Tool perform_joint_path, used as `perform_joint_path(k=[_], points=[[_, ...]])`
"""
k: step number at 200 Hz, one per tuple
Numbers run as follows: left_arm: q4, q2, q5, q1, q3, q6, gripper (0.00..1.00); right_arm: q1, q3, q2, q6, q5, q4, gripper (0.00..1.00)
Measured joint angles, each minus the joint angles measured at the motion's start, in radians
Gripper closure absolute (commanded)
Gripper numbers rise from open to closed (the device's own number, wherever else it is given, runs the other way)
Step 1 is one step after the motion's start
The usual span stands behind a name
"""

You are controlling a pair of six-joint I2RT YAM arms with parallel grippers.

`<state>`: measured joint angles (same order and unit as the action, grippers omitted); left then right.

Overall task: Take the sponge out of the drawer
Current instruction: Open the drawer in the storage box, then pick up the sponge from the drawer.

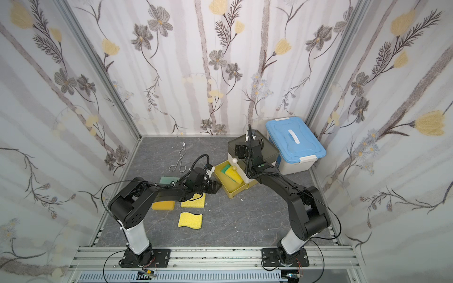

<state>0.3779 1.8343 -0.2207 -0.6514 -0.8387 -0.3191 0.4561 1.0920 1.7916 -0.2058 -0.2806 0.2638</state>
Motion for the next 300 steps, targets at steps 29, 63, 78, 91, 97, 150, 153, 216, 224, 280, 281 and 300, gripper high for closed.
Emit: perform_joint_path(k=[29,63,78,91,97,150,153,216,224,280,281,300], points=[[-0.011,-0.052,0.011,-0.003,0.022,-0.002,0.11,0.0,-0.009,-0.005,0.002,0.002,0.016,0.12],[-0.054,-0.19,0.041,-0.006,0.042,0.012,0.08,-0.001,-0.013,-0.011,0.005,0.003,0.024,0.12],[-0.075,-0.248,0.044,-0.006,0.033,0.032,0.07,-0.001,-0.015,-0.012,0.005,0.003,0.026,0.12],[-0.104,-0.27,0.044,-0.008,0.003,0.054,0.09,-0.001,-0.016,-0.013,0.005,0.003,0.026,0.12],[-0.122,-0.271,0.043,-0.008,-0.021,0.062,0.11,-0.001,-0.017,-0.013,0.006,0.005,0.027,0.12],[-0.325,-0.067,0.006,-0.008,-0.309,0.143,0.22,-0.002,-0.033,-0.026,0.009,0.01,0.031,0.12],[-0.336,-0.049,0.003,-0.008,-0.327,0.144,0.23,-0.002,-0.034,-0.026,0.009,0.01,0.031,0.12],[-0.443,0.144,-0.061,-0.008,-0.505,0.153,0.3,-0.004,-0.048,-0.032,0.009,0.006,0.035,0.12],[-0.445,0.156,-0.064,-0.008,-0.517,0.154,0.31,-0.005,-0.048,-0.032,0.009,0.006,0.035,0.13],[-0.456,0.246,-0.069,-0.006,-0.598,0.162,0.41,-0.004,-0.056,-0.037,0.009,0.001,0.042,0.12],[-0.455,0.248,-0.069,-0.006,-0.6,0.162,0.41,-0.004,-0.056,-0.037,0.009,0.001,0.042,0.13],[-0.463,0.27,-0.068,-0.004,-0.634,0.163,0.44,-0.004,-0.058,-0.039,0.009,-0.002,0.042,0.13]])
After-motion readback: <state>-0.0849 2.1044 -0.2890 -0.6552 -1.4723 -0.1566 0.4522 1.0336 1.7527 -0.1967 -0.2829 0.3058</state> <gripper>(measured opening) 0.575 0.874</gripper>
